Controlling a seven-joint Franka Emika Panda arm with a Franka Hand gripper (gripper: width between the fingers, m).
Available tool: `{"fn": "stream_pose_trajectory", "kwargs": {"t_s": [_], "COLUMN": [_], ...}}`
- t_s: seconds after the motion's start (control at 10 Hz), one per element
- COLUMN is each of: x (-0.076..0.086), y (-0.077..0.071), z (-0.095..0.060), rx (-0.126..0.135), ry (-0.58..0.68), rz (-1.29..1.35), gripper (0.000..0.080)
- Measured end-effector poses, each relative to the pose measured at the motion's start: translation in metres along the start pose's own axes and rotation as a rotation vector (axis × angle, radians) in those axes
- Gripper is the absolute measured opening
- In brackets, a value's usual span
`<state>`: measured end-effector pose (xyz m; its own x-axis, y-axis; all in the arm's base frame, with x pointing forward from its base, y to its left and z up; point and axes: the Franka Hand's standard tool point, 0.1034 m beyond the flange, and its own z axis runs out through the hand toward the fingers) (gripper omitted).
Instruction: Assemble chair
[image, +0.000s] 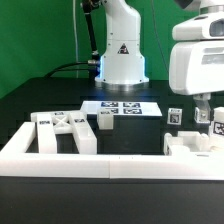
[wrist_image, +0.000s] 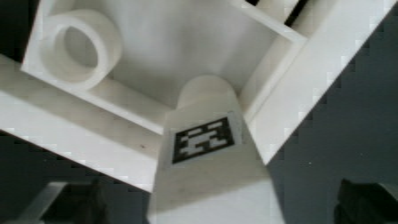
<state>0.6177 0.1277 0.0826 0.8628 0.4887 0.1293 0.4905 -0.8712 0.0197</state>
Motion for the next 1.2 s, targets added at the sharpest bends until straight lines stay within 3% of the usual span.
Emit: {"fn": "stream_pose_trajectory", "kwargs": {"t_s": [0.2,0.3,0.4,1.2], "x": [0.0000,0.0000,0.0001,0.0005], "y": [-0.0001,-0.0001,-0.0004,0.0029], "z": [0.0001,0.0001,0.0001,0.0016], "rx": [0.000,0.000,0.003,0.029], "ry": [0.000,0.000,0.001,0.026], "rz": [0.001,0.019,0.053,1.051], "gripper": [0.0389,0.0389,0.0288,0.0289]}}
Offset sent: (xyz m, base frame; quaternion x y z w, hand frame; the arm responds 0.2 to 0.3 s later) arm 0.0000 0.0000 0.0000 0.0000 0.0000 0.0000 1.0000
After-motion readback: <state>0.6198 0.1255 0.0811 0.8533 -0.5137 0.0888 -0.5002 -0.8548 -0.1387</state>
